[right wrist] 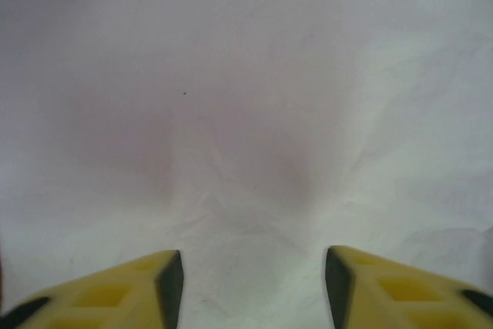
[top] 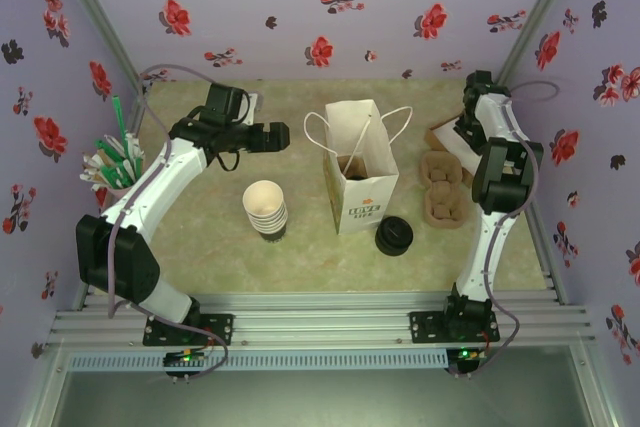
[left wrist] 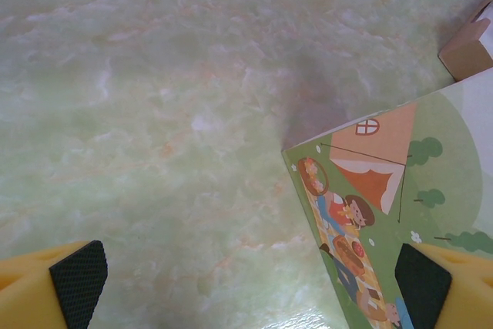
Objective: Pack the takeout coffee
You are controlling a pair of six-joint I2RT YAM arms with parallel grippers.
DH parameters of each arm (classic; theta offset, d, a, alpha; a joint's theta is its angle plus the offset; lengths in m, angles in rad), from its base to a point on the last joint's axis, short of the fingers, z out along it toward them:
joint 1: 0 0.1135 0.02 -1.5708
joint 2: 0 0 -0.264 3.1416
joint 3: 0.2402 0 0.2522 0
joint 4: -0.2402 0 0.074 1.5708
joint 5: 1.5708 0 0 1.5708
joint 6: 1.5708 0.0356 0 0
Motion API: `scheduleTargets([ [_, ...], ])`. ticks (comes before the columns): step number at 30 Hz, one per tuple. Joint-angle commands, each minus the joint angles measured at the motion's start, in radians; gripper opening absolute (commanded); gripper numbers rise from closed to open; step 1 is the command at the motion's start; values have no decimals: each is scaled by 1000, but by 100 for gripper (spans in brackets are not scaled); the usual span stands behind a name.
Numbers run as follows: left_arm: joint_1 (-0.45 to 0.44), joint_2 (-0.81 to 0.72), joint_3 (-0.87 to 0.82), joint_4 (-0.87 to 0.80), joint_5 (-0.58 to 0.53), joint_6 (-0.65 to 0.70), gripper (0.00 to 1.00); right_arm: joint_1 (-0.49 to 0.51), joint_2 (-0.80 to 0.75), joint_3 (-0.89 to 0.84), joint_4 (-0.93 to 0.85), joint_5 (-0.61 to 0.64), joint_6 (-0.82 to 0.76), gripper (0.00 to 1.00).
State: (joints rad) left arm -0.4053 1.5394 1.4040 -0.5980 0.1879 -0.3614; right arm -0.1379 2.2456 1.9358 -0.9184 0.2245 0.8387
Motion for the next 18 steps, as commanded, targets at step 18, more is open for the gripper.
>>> scheduleTargets([
  [18, -12, 15, -8, 7, 13, 3, 99, -19, 93, -36, 22, -60, -3, 53],
])
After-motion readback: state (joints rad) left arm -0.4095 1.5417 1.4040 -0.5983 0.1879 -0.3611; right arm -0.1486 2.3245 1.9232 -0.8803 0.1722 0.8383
